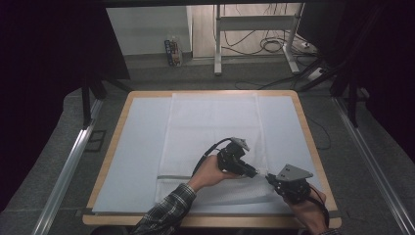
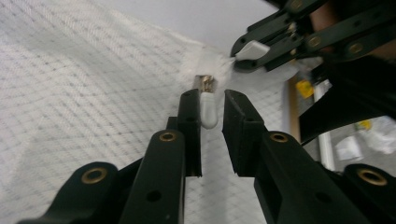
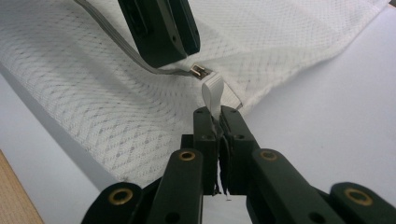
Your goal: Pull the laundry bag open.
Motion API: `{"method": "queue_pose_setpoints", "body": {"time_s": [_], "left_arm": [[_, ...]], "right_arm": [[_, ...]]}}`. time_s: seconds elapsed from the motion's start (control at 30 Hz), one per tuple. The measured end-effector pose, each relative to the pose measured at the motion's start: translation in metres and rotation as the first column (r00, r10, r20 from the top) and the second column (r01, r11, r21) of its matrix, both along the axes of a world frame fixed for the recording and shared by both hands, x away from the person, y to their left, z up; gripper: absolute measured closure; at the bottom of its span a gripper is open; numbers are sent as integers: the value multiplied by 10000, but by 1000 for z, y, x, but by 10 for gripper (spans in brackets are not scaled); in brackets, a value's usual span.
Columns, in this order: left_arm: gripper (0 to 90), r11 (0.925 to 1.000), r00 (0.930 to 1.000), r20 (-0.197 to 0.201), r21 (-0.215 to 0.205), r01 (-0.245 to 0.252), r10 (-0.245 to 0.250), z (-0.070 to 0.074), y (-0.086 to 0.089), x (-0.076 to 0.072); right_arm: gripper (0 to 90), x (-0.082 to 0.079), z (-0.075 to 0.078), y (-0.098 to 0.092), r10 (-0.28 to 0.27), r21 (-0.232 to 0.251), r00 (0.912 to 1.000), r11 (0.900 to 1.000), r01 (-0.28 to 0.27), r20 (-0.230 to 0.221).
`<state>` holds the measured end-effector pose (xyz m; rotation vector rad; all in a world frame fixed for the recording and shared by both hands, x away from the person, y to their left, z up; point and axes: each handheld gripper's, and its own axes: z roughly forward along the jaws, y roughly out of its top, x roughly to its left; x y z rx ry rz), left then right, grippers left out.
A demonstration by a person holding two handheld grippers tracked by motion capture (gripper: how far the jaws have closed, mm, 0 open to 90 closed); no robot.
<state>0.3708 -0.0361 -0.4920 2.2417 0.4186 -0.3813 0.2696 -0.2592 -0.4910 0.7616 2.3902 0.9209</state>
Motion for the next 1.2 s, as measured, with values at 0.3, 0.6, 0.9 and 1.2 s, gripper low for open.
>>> {"method": "queue_pose_setpoints", "body": {"time_s": [0.3,0.6,0.9,1.2], "left_arm": [[778,9995,9999,-47,296,-106,108,-2,-3,1],[766,9987,9991,-278,422,-294,306,-5,-6,5],[737,9991,9951,-899,136,-401,412,-7,-5,8],[750,9974,9890,-1295,160,-701,715,-8,-4,12]], "right_arm": [[853,0,0,1,3,11,10000,10000,-3,37],[850,-1,0,1,25,-40,10000,10000,-24,62],[848,-1,0,2,75,-241,9999,9997,-72,105],[848,-2,0,3,138,-429,9997,9990,-129,206]]}}
